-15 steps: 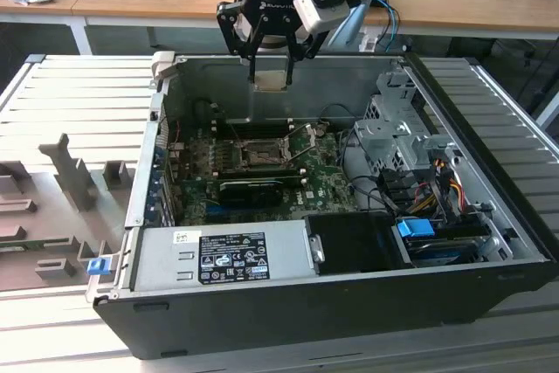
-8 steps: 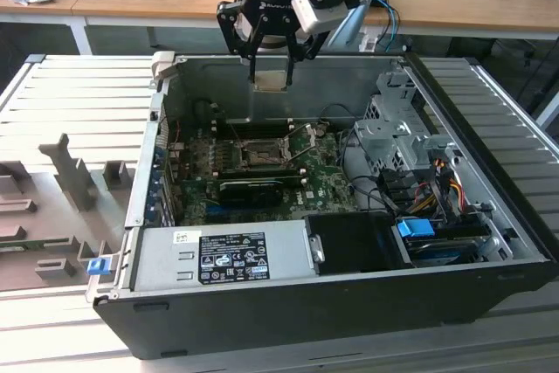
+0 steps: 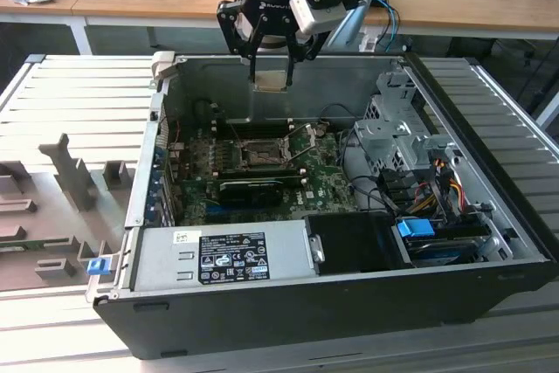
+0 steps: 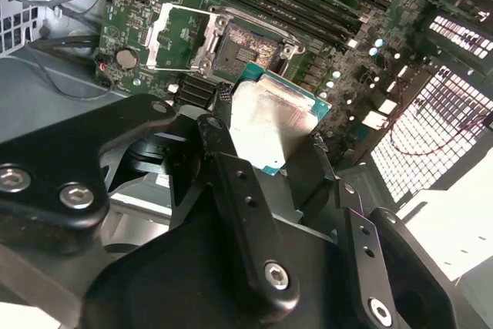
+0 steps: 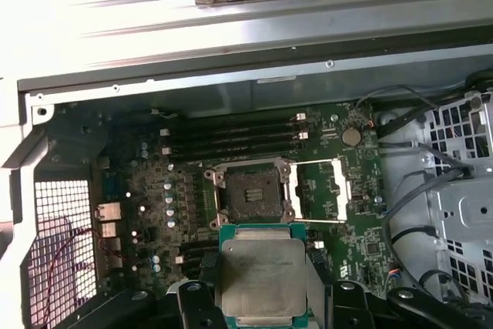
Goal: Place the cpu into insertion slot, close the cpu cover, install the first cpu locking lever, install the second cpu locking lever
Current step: 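Place the cpu into insertion slot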
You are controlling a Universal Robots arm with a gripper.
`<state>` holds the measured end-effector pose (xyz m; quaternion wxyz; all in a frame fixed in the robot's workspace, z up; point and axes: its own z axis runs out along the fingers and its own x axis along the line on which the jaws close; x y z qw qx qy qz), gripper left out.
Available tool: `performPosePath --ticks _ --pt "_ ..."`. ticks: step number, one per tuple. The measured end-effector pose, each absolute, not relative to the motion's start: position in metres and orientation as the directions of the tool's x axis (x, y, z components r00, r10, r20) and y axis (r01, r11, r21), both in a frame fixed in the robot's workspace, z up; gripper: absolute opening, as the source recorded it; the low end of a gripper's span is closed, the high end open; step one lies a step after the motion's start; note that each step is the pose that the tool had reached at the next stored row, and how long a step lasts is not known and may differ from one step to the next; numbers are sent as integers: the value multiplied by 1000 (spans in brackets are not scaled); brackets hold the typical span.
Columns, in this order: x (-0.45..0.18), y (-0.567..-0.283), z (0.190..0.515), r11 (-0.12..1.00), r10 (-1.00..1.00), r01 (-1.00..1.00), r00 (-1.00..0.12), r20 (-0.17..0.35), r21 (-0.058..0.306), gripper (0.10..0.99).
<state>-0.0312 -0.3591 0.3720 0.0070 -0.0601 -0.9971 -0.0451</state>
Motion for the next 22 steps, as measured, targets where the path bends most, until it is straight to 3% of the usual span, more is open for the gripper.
performPosePath --ticks 22 --pt "-31 -359 370 955 284 284 -959 18 84 525"
